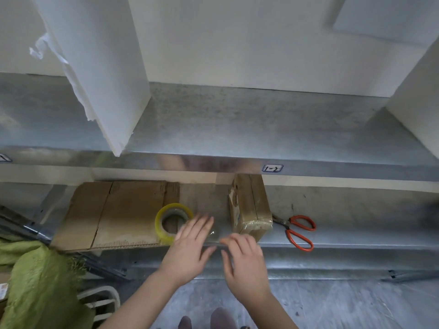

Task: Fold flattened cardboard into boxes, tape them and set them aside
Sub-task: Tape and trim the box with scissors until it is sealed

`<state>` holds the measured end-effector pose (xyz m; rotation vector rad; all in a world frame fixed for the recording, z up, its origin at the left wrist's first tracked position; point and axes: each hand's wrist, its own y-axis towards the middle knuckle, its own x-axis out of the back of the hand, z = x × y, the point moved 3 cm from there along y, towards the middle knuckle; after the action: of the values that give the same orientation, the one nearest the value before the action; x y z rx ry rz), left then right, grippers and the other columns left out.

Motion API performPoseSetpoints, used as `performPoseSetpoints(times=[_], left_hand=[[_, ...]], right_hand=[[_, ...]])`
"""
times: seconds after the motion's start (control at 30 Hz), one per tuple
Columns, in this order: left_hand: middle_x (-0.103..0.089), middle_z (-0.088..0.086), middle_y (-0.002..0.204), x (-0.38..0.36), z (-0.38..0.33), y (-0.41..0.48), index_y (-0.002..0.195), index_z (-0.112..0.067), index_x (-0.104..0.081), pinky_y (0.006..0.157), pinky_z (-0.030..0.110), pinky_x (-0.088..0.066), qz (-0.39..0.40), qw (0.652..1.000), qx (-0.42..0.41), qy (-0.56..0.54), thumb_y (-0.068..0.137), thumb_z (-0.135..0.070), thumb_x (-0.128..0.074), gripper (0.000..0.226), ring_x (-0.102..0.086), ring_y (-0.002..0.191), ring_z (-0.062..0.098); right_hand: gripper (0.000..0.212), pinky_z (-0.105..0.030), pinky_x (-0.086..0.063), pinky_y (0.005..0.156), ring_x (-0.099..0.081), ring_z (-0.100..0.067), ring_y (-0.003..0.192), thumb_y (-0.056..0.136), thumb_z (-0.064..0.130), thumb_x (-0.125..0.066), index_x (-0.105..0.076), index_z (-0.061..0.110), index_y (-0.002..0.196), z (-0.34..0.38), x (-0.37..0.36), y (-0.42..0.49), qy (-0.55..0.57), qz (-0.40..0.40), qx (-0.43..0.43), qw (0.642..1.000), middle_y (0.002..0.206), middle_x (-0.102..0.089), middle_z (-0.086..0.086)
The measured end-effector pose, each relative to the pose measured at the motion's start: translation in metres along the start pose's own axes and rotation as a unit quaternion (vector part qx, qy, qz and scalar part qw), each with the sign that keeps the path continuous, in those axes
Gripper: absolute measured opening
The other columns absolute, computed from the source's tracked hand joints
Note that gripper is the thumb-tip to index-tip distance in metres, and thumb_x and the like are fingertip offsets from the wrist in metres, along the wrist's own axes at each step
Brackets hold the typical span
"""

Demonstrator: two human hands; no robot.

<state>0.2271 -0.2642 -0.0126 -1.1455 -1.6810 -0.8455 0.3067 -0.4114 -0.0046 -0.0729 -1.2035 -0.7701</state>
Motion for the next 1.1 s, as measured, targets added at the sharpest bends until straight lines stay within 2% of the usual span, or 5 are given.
performPoseSetpoints(times=[0.1,0.4,0.63,0.77,1.1], left_hand=[[0.009,-0.019,0.156,0.004,-0.047,0.005,0.153,-0.030,-0.001,0.119,0.029,0.006,-0.014,0.999,-0.021,-0.019,0.096,-0.059,-0.025,0.068,0.015,0.144,0.001],[0.011,-0.018,0.154,-0.015,-0.107,0.022,0.153,-0.025,-0.001,0.115,0.021,0.014,-0.025,0.998,0.049,-0.044,0.091,-0.062,-0.011,0.072,0.014,0.143,0.000],[-0.003,-0.019,0.157,-0.029,-0.118,0.026,0.152,-0.030,-0.008,0.101,-0.004,-0.007,-0.061,0.920,0.159,-0.354,0.097,-0.036,-0.050,0.069,-0.006,0.141,-0.007],[-0.034,-0.023,0.143,-0.030,-0.115,0.028,0.142,-0.037,-0.028,0.101,0.006,-0.030,-0.100,0.887,0.198,-0.405,0.095,-0.025,-0.057,0.057,-0.037,0.132,0.003],[-0.052,-0.007,0.103,-0.021,-0.109,0.059,0.105,-0.023,-0.062,0.086,0.035,-0.053,-0.189,0.925,0.210,-0.254,0.084,-0.017,-0.071,0.024,-0.061,0.090,0.009]], right_hand=[[0.028,-0.035,-0.045,0.091,-0.052,-0.017,0.109,0.089,0.029,-0.049,-0.062,0.026,0.114,-0.025,0.032,-0.009,-0.021,-0.040,-0.009,0.999,0.117,-0.058,0.007],[0.045,-0.037,-0.038,0.110,-0.043,-0.018,0.133,0.093,0.030,-0.047,-0.050,0.023,0.137,-0.090,0.051,0.002,0.037,0.032,-0.089,0.995,0.141,-0.051,0.003],[0.053,-0.022,-0.048,0.098,-0.054,0.006,0.118,0.091,0.001,-0.058,-0.049,0.040,0.127,-0.097,0.046,0.009,0.395,0.065,-0.213,0.891,0.129,-0.057,0.017],[0.060,-0.014,-0.048,0.088,-0.057,0.010,0.111,0.084,-0.009,-0.058,-0.051,0.035,0.123,-0.103,0.047,0.006,0.438,0.077,-0.219,0.869,0.124,-0.058,0.021],[0.024,-0.025,-0.048,0.063,-0.056,0.003,0.065,0.081,0.027,-0.075,-0.059,0.026,0.099,-0.111,0.047,0.037,0.204,0.008,-0.173,0.964,0.091,-0.054,0.017]])
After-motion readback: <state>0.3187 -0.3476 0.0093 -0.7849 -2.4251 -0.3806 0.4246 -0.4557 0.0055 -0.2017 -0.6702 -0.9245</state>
